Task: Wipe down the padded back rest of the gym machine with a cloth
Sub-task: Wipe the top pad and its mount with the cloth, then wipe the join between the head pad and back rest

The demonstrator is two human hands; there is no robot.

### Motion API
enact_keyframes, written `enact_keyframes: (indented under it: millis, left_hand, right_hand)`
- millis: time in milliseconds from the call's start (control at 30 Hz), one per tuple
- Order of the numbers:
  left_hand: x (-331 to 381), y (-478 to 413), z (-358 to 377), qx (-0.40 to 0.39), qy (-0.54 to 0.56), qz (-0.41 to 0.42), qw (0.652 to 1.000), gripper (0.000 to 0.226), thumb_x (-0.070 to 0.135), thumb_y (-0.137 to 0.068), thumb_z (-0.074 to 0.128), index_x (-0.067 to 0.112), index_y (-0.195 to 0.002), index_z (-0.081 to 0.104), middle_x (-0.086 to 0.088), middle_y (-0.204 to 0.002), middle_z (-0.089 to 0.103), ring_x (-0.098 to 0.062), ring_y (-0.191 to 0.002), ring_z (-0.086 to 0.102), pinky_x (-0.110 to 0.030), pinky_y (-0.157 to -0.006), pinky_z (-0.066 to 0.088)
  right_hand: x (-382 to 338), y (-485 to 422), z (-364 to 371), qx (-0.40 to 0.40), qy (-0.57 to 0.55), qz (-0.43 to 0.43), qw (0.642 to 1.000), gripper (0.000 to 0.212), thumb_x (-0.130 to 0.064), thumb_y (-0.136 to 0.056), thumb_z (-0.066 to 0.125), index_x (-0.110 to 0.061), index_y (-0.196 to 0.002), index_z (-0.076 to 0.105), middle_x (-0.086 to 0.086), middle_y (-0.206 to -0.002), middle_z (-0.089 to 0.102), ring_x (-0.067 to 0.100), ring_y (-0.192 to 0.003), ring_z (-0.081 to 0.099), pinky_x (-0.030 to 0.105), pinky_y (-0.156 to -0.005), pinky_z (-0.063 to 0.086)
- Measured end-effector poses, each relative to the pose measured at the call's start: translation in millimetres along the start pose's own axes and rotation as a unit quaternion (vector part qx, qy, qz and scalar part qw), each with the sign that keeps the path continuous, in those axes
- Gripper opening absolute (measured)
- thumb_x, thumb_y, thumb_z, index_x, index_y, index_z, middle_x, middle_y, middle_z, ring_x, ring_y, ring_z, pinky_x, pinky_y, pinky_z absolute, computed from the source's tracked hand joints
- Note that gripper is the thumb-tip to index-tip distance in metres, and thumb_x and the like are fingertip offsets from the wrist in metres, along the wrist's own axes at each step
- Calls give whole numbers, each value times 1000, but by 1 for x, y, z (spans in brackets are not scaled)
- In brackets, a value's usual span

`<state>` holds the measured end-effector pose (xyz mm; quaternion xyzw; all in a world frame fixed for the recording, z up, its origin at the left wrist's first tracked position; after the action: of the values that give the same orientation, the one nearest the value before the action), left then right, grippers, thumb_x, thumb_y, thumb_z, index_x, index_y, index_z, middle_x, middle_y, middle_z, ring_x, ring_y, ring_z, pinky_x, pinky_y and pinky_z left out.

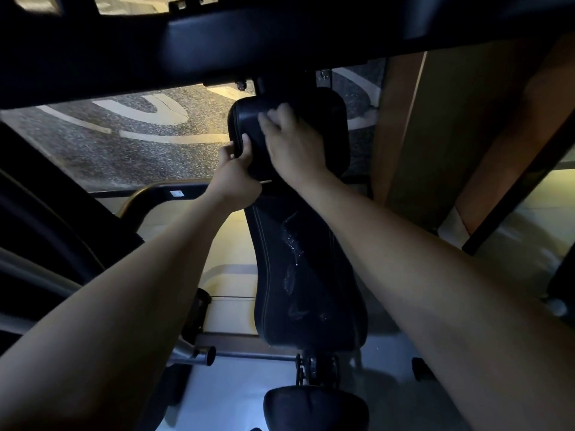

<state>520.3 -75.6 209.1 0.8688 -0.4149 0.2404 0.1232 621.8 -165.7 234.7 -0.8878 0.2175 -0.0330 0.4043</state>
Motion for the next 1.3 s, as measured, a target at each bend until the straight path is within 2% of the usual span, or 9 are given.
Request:
enact_keyframes:
  millis: [100,333,500,600,767,900,1067,1200,1300]
  left_hand:
    - [-4,-1,-4,-5,2,-2,1000,92,8,-90,55,27,-163,4,-5,-162,2,-31,-139,43,-22,-91,39]
    - [-10,3,-1,-16,26,-15,999,89,5,-94,56,39,-162,8,2,-168,-8,-28,-153,21,-15,-93,32]
    - [-16,21,3,28,28,-12,999,61,14,-96,58,18,-154,42,-6,-156,37,-19,-132,50,-19,-91,40]
    - [-18,43,17,72,94,-44,992,32,24,-97,58,14,-125,70,-2,-101,71,-13,-83,64,-24,-70,47]
    - [-3,75,60,25,282,-38,958,25,38,-95,69,24,-114,71,17,-98,73,5,-89,67,-25,-88,53]
    - [1,83,86,6,319,-35,947,18,30,-89,73,20,-105,76,2,-93,78,-19,-87,74,-45,-89,59]
    - [3,86,87,25,378,-43,924,14,15,-97,62,18,-87,71,2,-71,70,-14,-64,62,-37,-67,51]
    - [7,84,81,-22,419,-31,907,21,16,-100,51,9,-90,68,4,-65,67,-15,-66,65,-45,-85,61]
    - [0,80,76,-50,460,-32,886,24,14,-102,49,-6,-102,62,-9,-73,70,-25,-70,68,-54,-87,59]
  right_hand:
    - [5,-2,-8,-21,16,-52,998,32,-19,-93,60,-14,-124,63,13,-118,59,36,-96,63,43,-67,54]
    - [55,9,-34,114,30,55,991,24,-20,-97,55,-21,-114,71,6,-101,62,27,-81,64,35,-52,49]
    - [25,10,-10,-58,-109,20,992,34,-28,-102,47,-16,-131,63,14,-114,58,29,-98,66,39,-69,57]
    - [35,37,-10,-99,-256,104,956,31,-31,-102,55,-15,-125,69,11,-98,62,21,-81,62,30,-72,50]
    - [51,104,9,-174,-454,296,822,33,-39,-98,64,-17,-120,73,-10,-91,73,12,-72,73,35,-68,63]
    - [54,137,9,-188,-519,343,760,23,-29,-101,61,-15,-116,71,1,-99,71,16,-81,73,35,-70,63]
    - [60,154,4,-208,-496,339,772,16,-32,-103,56,-19,-107,65,-3,-96,67,10,-77,66,28,-66,57]
    - [46,164,6,-234,-560,361,708,30,-46,-99,59,-17,-108,53,-4,-90,68,13,-82,65,32,-66,50]
    - [34,165,2,-231,-562,337,719,43,-39,-95,68,-25,-129,45,0,-110,66,12,-82,65,28,-64,50]
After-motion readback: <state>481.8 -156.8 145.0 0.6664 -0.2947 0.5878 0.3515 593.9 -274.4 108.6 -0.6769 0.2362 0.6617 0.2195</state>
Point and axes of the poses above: each hand's wrist, its own y-axis away from the middle knuckle, its own z-axis out of the palm, x = y × z, the point moved 5 cm from there along -y, towards the middle knuckle
